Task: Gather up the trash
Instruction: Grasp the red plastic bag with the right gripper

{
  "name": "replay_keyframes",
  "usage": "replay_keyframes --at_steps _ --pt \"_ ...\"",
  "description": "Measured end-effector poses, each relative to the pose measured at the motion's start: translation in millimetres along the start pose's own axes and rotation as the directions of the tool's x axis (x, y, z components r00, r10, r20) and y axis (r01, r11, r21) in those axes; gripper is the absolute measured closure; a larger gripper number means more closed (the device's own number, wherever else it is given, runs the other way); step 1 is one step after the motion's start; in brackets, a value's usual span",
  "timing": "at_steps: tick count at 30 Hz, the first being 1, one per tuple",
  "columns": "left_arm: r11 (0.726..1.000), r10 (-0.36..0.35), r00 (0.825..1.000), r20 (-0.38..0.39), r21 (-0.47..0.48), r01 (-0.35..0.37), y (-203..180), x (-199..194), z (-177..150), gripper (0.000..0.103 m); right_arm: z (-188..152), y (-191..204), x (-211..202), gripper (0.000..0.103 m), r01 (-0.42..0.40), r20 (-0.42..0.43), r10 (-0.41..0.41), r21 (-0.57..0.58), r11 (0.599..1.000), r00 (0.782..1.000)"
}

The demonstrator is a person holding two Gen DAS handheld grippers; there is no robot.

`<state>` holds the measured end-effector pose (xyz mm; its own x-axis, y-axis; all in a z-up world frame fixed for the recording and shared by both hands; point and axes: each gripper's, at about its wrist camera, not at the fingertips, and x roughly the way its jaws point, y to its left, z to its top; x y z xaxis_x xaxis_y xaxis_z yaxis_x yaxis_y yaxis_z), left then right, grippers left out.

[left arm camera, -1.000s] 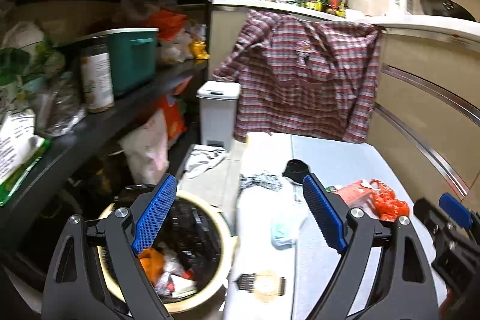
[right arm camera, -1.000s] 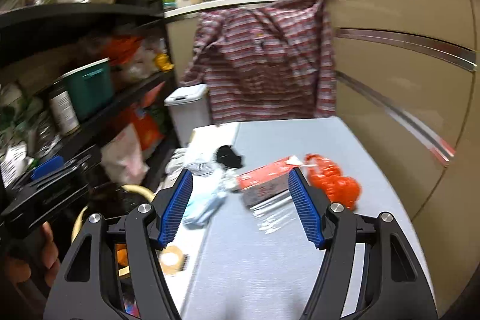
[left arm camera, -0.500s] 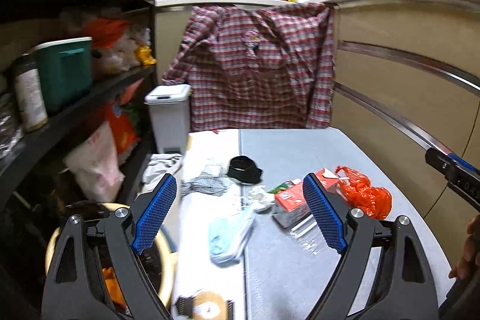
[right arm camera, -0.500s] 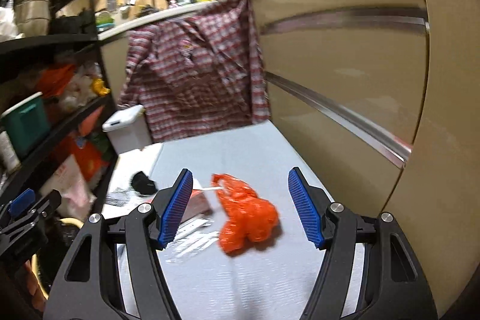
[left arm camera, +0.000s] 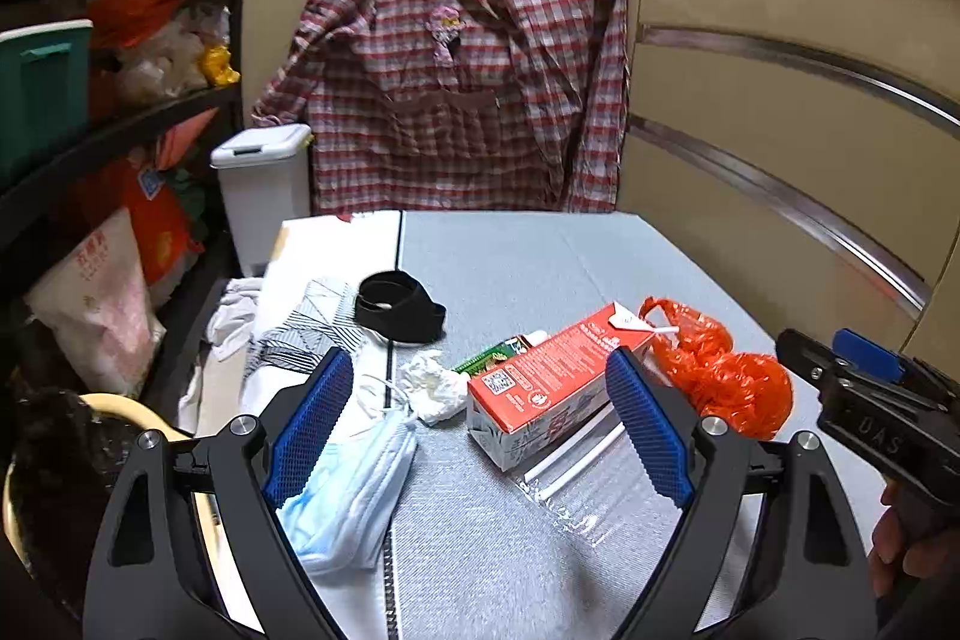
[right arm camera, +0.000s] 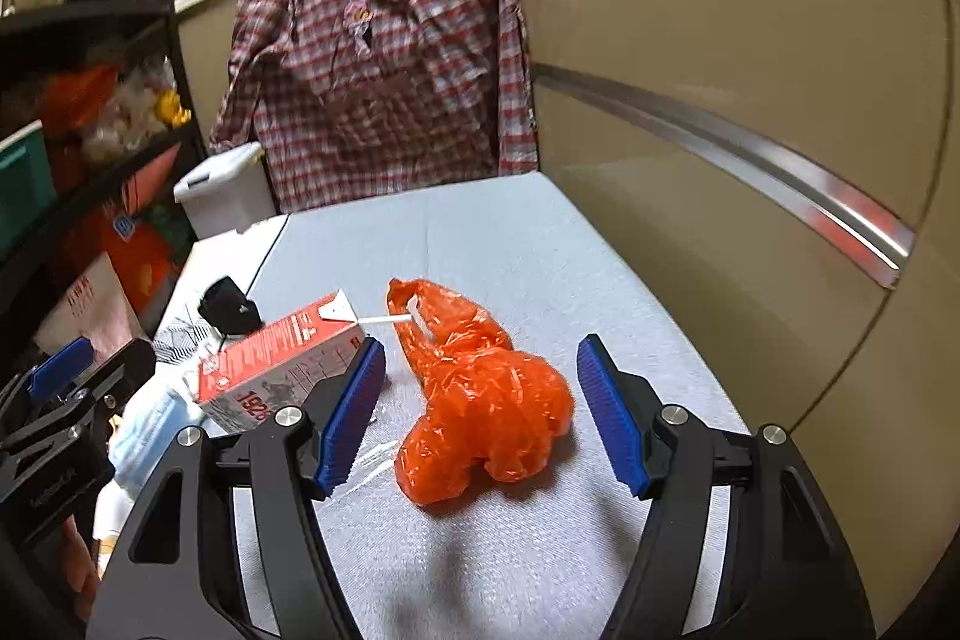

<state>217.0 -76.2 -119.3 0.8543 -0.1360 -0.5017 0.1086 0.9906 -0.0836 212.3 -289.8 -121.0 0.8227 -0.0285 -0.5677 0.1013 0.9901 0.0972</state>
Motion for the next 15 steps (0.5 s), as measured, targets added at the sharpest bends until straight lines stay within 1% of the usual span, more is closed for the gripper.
replay_keyframes --at_steps 5,7,8,9,10,11,12,13,15 --pt "1.0 0.003 1.0 -0.021 -0.018 -0.003 4 14 -4 0.019 -3 9 19 0.037 0.008 -0.023 -0.009 -0.037 0.999 1.0" --pt "0.999 0.006 1.0 -0.028 -0.036 -0.007 8 17 -5 0.019 -6 13 28 0.038 0.029 -0.035 -0.032 -0.067 0.997 0.999" --pt "0.999 0.008 1.0 -0.029 -0.039 -0.009 10 17 -6 0.019 -8 15 33 0.042 0.041 -0.052 -0.045 -0.082 0.996 0.998" --pt "0.999 0.013 1.0 -0.029 -0.04 -0.014 11 18 -6 0.019 -10 15 37 0.058 0.044 -0.063 -0.05 -0.089 0.995 0.997" --pt "0.999 0.015 0.999 -0.029 -0.038 -0.016 12 18 -7 0.019 -12 14 39 0.069 0.053 -0.071 -0.06 -0.098 0.994 0.996" --pt "0.999 0.018 0.999 -0.03 -0.036 -0.02 12 18 -7 0.019 -13 12 40 0.072 0.052 -0.07 -0.059 -0.097 0.994 0.996" --pt "0.999 0.022 0.999 -0.03 -0.036 -0.023 14 18 -8 0.019 -12 10 38 0.077 0.042 -0.063 -0.047 -0.088 0.995 0.997" --pt "0.999 0.023 0.999 -0.032 -0.037 -0.024 14 19 -7 0.019 -11 8 36 0.081 0.043 -0.053 -0.047 -0.081 0.996 0.997" --pt "0.999 0.022 0.999 -0.032 -0.04 -0.023 15 19 -7 0.019 -5 4 27 0.083 0.063 -0.014 -0.064 -0.059 0.996 0.998"
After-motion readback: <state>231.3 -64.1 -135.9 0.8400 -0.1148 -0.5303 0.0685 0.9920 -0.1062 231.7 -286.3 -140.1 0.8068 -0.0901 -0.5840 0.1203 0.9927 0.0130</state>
